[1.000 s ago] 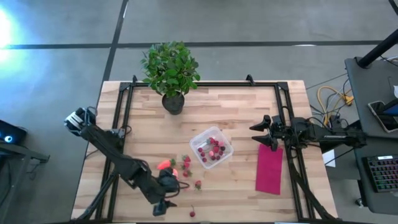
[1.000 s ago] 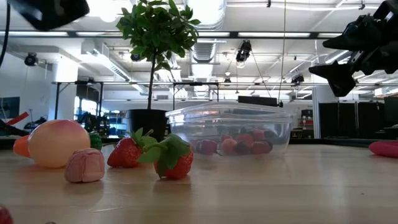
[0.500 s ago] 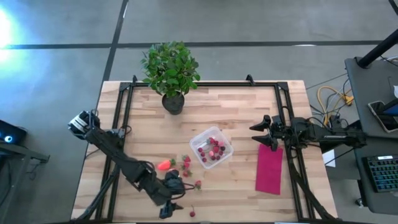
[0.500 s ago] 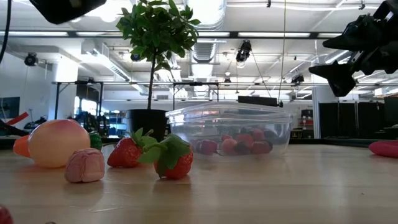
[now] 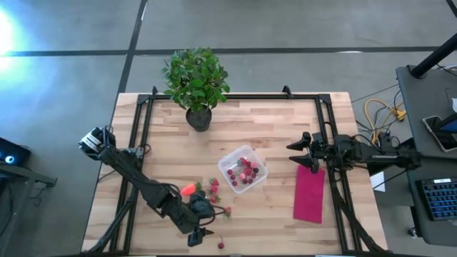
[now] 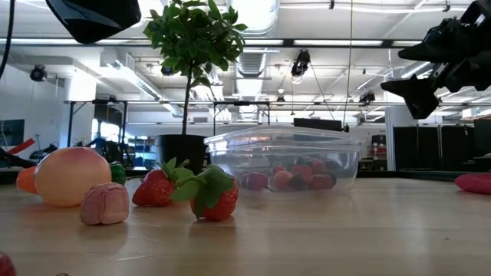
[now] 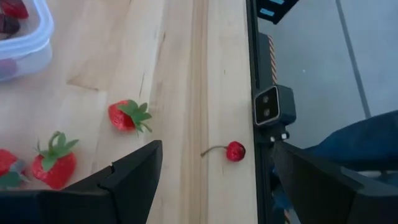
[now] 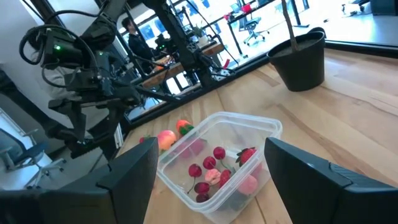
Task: Pick and placing Produce into tupperware
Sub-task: Put the red cherry into the transparent bin
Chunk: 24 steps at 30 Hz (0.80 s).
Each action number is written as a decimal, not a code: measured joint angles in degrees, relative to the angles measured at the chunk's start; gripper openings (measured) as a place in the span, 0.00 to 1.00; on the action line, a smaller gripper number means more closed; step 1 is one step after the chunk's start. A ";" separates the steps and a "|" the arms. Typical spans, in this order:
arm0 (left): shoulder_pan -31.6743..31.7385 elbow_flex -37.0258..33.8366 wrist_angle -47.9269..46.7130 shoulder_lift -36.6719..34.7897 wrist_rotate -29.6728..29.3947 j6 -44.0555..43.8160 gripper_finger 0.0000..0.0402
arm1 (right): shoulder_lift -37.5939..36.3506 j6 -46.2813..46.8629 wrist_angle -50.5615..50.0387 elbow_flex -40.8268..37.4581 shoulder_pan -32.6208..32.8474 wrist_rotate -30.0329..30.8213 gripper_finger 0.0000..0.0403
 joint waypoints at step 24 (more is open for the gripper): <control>-0.90 11.45 0.79 17.76 -0.16 -68.73 0.57 | 0.87 0.00 0.30 0.02 0.02 -0.01 0.71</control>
